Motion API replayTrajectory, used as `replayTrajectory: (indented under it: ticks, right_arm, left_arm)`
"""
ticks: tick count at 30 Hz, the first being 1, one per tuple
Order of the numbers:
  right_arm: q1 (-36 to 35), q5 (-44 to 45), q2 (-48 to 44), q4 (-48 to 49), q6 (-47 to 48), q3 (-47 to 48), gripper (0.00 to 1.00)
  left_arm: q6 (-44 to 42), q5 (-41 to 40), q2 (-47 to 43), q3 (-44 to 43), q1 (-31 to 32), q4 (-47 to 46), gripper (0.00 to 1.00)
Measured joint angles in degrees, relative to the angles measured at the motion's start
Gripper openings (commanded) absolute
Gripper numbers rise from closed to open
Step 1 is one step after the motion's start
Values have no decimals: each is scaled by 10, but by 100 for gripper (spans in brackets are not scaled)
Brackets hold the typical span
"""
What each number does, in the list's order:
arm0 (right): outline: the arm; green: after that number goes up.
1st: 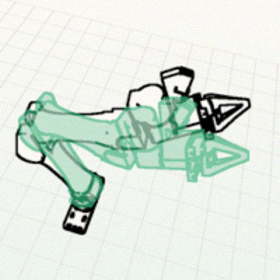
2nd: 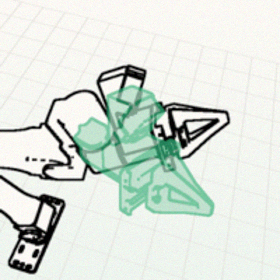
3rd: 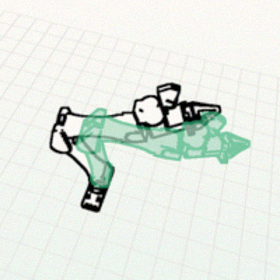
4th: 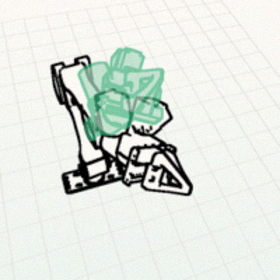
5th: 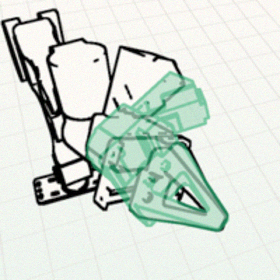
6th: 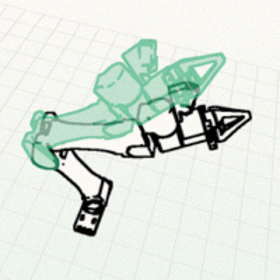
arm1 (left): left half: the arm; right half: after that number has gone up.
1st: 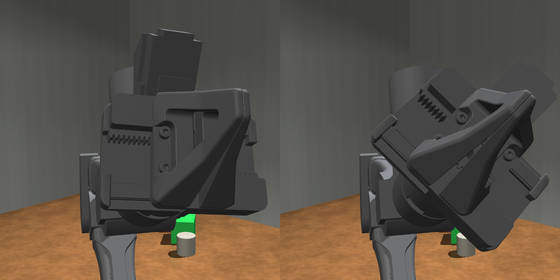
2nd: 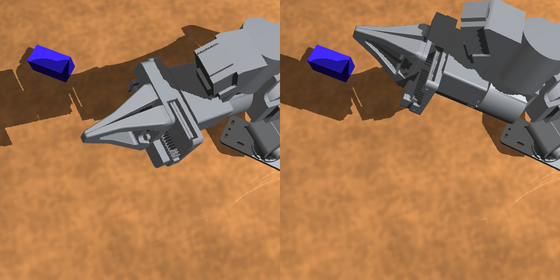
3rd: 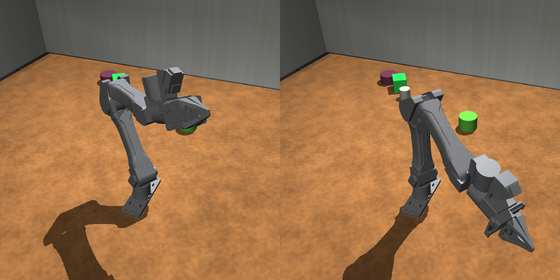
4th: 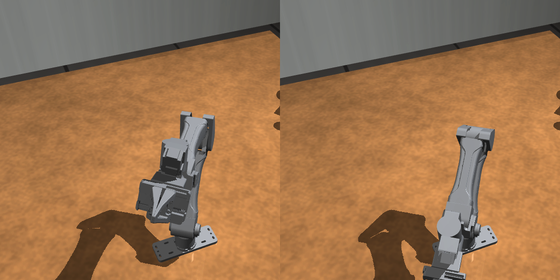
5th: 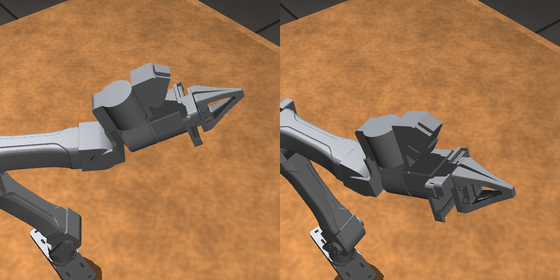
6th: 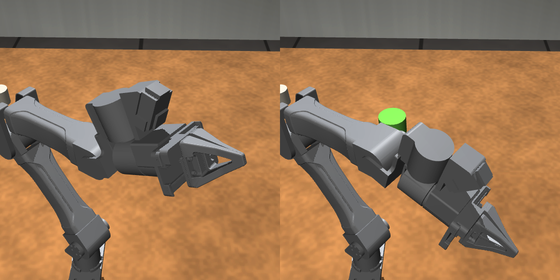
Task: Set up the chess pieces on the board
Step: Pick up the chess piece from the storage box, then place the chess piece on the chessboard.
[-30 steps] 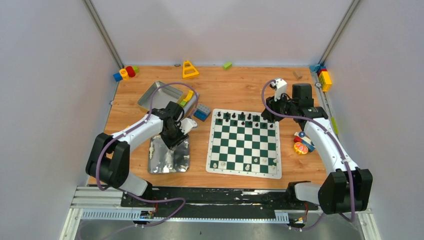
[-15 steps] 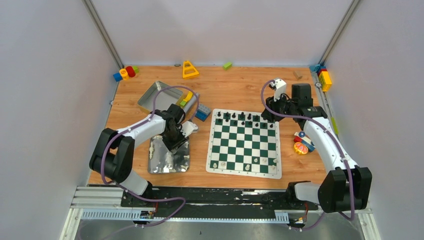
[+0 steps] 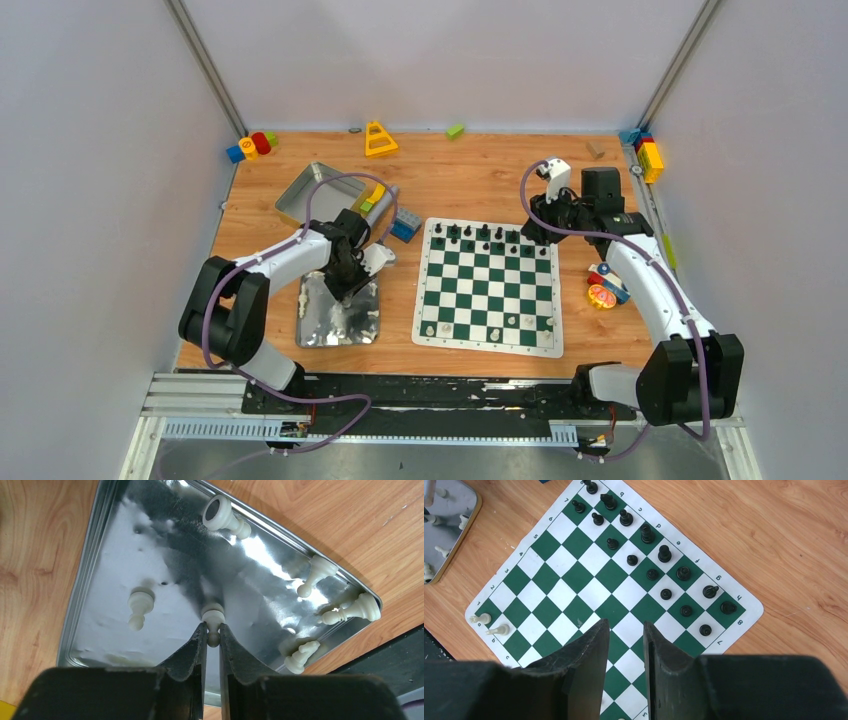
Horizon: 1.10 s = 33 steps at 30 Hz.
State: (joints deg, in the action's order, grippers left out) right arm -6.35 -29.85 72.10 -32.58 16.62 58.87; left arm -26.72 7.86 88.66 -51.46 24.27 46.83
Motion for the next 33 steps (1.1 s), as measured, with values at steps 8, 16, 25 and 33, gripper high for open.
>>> replayTrajectory:
  ticks: [8, 16, 25, 33]
  right_arm:
    - [0, 1, 3, 0, 0, 0, 32]
    - [-4, 6, 8, -1, 0, 0, 31]
    - [-6, 26, 9, -1, 1, 0, 30]
    - [-6, 38, 9, -1, 2, 0, 29]
  left_arm:
    - [0, 1, -12, -9, 0, 18, 7]
    - [0, 14, -38, -82, 5, 64, 5]
    - [5, 9, -9, -209, 127, 92, 6]
    - [7, 6, 128, -299, 265, 96, 6]
